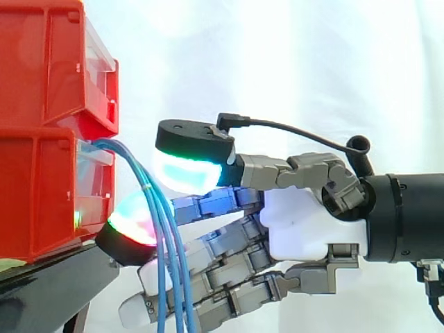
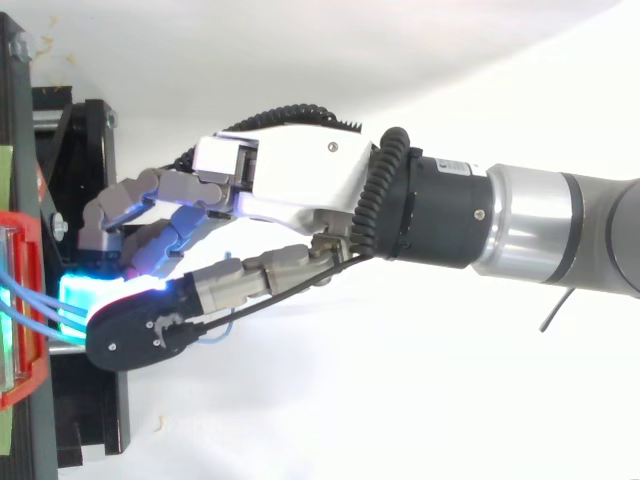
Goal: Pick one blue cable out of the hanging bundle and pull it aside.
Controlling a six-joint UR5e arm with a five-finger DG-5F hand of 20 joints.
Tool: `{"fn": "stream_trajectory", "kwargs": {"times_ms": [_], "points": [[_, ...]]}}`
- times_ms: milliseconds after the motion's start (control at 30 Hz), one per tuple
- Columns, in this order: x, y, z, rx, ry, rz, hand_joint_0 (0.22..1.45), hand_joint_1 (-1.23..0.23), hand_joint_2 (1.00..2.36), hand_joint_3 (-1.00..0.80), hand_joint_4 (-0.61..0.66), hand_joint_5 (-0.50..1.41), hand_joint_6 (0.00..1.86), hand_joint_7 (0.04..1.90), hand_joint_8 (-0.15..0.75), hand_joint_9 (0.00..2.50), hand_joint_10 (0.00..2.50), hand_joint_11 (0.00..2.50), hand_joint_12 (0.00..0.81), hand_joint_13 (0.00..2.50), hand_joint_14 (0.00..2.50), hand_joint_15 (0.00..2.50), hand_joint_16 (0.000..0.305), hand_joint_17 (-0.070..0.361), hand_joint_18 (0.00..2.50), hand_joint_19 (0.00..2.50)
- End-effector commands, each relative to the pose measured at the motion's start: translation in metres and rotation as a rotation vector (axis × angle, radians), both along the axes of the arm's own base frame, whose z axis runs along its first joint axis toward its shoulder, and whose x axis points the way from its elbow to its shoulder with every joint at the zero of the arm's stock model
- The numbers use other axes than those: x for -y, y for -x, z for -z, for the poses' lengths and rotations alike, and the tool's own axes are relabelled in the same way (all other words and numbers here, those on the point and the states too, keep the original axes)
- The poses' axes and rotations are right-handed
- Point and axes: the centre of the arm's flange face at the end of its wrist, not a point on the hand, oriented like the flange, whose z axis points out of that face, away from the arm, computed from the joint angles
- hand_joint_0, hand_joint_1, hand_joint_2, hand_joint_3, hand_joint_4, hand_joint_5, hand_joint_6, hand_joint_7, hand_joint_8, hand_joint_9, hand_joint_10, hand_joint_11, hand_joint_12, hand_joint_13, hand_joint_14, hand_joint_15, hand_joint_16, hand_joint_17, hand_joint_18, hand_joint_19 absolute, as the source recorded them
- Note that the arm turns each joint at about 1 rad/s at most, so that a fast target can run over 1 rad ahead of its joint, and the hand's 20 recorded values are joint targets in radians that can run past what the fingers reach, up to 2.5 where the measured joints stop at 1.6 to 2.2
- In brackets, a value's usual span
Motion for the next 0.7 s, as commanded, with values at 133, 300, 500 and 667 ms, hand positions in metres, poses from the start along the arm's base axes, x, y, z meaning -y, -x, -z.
{"fn": "stream_trajectory", "kwargs": {"times_ms": [133, 300, 500, 667], "points": [[-0.001, 0.001, -0.006, -0.03, 0.006, 0.002, 0.58, -0.66, 1.02, -0.31, 0.23, -0.2, 0.88, 0.94, 0.35, 0.83, 0.02, 0.52, 0.382, 0.64, 0.01, 0.34, 0.057, 0.129, 0.62, 0.35], [-0.009, 0.001, -0.005, -0.031, 0.016, -0.001, 0.52, -0.62, 1.01, -0.44, 0.24, -0.2, 0.87, 0.92, 0.363, 0.85, 0.01, 0.53, 0.395, 0.65, 0.01, 0.34, 0.06, 0.135, 0.65, 0.35], [-0.021, 0.005, 0.016, -0.022, 0.037, 0.002, 0.5, -0.6, 1.0, -0.5, 0.23, -0.19, 0.84, 0.94, 0.371, 0.86, 0.01, 0.53, 0.403, 0.67, 0.01, 0.35, 0.062, 0.139, 0.66, 0.35], [-0.036, 0.004, 0.024, 0.055, 0.024, 0.02, 0.55, -0.69, 1.0, -0.46, 0.22, -0.19, 0.85, 0.97, 0.361, 0.88, 0.02, 0.54, 0.385, 0.7, 0.01, 0.36, 0.059, 0.132, 0.66, 0.36]]}}
